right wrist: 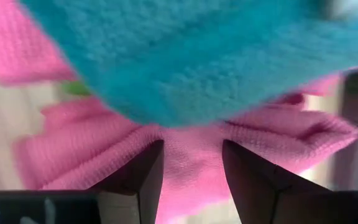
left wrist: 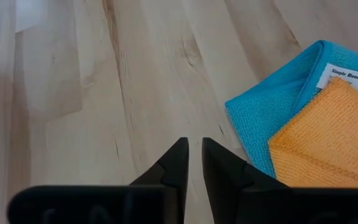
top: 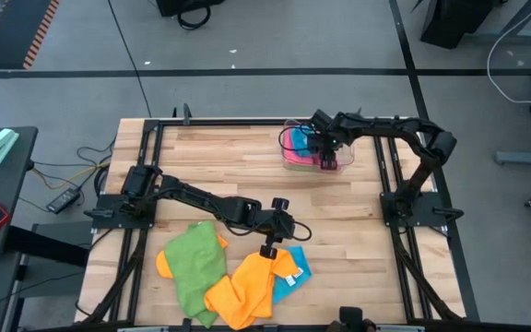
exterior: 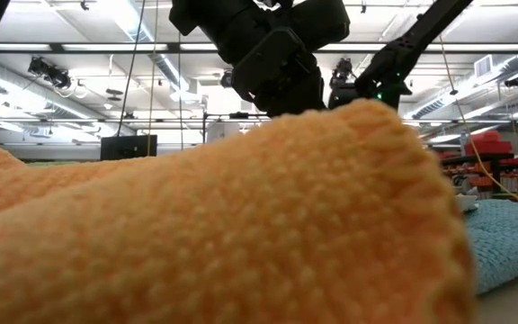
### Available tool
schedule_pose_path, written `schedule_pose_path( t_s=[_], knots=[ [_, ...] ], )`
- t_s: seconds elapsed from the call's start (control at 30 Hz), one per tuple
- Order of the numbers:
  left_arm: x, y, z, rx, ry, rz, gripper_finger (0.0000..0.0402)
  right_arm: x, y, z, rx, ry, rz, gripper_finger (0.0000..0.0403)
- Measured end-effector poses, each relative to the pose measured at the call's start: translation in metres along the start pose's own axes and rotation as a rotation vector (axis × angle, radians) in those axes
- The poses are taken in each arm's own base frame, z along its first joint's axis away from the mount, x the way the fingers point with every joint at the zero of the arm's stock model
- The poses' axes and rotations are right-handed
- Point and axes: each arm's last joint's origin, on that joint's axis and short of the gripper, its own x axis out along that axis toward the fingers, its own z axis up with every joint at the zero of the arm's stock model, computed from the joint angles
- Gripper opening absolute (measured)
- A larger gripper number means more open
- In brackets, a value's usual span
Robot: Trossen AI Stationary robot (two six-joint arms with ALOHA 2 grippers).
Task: Fold microfiber towels
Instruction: Put the pink towel into the transparent bin
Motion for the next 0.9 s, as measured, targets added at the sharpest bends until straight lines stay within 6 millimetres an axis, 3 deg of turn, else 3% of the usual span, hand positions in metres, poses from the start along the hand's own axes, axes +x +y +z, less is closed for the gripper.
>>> schedule_pose_path(
  t_s=[0.27,0.57,0.77,0.9],
  knots=[
    [0.0,0.0,0.0,0.0,0.0,0.0,0.0059,0.013,0.0,-0.017,0.096,0.016,0.018,0.0172],
    [0.0,0.0,0.0,0.0,-0.005,0.001,0.0052,-0.002,-0.012,-0.009,0.233,0.06,-0.012,0.0172],
    [0.0,0.0,0.001,-0.001,-0.005,0.001,0.0061,-0.007,-0.017,-0.017,0.402,0.146,-0.019,0.0172],
    [0.0,0.0,0.001,-0.001,-0.005,0.001,0.0061,-0.007,-0.017,-0.018,0.351,0.154,-0.013,0.0172]
  ],
)
